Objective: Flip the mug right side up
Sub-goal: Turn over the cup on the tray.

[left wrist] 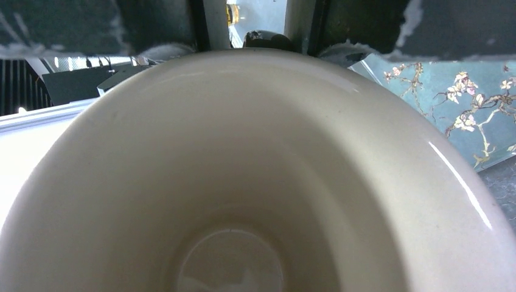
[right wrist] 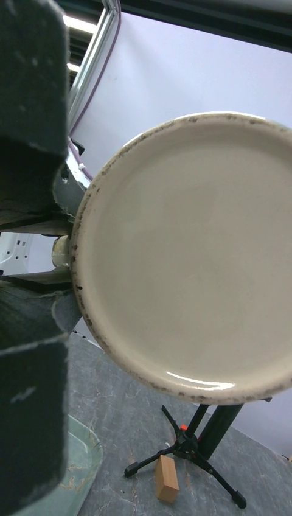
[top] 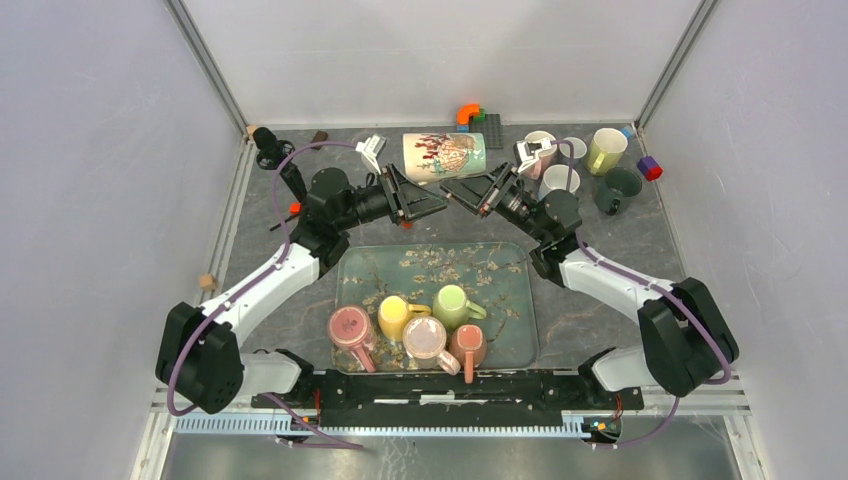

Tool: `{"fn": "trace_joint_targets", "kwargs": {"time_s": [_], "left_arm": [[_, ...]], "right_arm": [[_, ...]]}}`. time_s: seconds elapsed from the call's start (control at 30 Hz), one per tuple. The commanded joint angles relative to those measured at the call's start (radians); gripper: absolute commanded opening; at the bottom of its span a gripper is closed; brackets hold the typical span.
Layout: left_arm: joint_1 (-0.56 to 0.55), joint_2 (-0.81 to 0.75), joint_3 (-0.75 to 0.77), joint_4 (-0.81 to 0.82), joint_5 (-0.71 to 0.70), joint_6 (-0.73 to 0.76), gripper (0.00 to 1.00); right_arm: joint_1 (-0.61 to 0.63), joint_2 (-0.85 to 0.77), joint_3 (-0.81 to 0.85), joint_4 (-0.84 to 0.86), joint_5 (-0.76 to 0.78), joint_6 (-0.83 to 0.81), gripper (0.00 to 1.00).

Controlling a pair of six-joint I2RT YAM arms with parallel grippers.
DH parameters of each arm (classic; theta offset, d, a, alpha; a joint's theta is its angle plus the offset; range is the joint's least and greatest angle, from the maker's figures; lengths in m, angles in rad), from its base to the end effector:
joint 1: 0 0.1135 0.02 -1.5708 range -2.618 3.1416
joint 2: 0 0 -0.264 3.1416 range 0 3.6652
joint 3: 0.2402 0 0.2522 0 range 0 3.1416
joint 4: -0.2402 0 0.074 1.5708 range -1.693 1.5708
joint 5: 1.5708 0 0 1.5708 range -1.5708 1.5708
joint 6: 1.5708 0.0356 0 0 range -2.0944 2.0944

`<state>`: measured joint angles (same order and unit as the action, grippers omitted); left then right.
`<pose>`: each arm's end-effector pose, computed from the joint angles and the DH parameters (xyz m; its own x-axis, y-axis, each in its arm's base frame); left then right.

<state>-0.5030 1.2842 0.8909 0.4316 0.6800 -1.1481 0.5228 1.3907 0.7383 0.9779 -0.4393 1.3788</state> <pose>0.2487 -0.1624 0.3322 -0.8301 -0.3526 -0.4319 0.4102 0.1384 -0.9014 0.2562 0.1651 0.3062 -0.7335 0.6027 -0.3143 -0.4248 -0.0455 0.9041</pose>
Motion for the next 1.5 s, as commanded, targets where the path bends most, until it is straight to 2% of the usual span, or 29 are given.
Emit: {"fn": "trace_joint_targets", "kwargs": {"time_s": [0.0, 0.1, 0.27, 0.37, 0.5, 0.73, 0.9, 1.2, 1.47], "left_arm": [[-0.014, -0.017, 0.069, 0.064, 0.051, 0.048, 0.38], [-0.014, -0.019, 0.071, 0.068, 0.03, 0.048, 0.3], [-0.014, -0.028, 0.076, 0.067, -0.006, 0.07, 0.09], [-0.014, -0.03, 0.09, 0.035, -0.023, 0.102, 0.02], [-0.014, -0.032, 0.115, -0.032, -0.047, 0.166, 0.02], [-0.014, -0.019, 0.13, -0.062, -0.082, 0.215, 0.02], [-0.013, 0.002, 0.164, -0.12, -0.114, 0.261, 0.02], [-0.013, 0.059, 0.226, -0.237, -0.183, 0.361, 0.02], [-0.013, 0.114, 0.279, -0.344, -0.273, 0.456, 0.02]], "right_arm": [[0.021, 0.012, 0.06, 0.053, 0.004, -0.065, 0.0], [0.033, 0.014, 0.058, 0.045, 0.007, -0.076, 0.0], [0.042, 0.012, 0.049, 0.029, 0.008, -0.097, 0.0], [0.042, 0.007, 0.041, 0.016, 0.011, -0.115, 0.0], [0.042, 0.002, 0.035, -0.011, 0.012, -0.148, 0.01], [0.04, -0.003, 0.036, -0.073, 0.02, -0.219, 0.3], [0.038, 0.006, 0.035, -0.112, 0.026, -0.261, 0.47], [0.027, 0.026, 0.03, -0.187, 0.053, -0.335, 0.63], [0.015, -0.029, -0.001, -0.352, 0.138, -0.449, 0.76]]}}
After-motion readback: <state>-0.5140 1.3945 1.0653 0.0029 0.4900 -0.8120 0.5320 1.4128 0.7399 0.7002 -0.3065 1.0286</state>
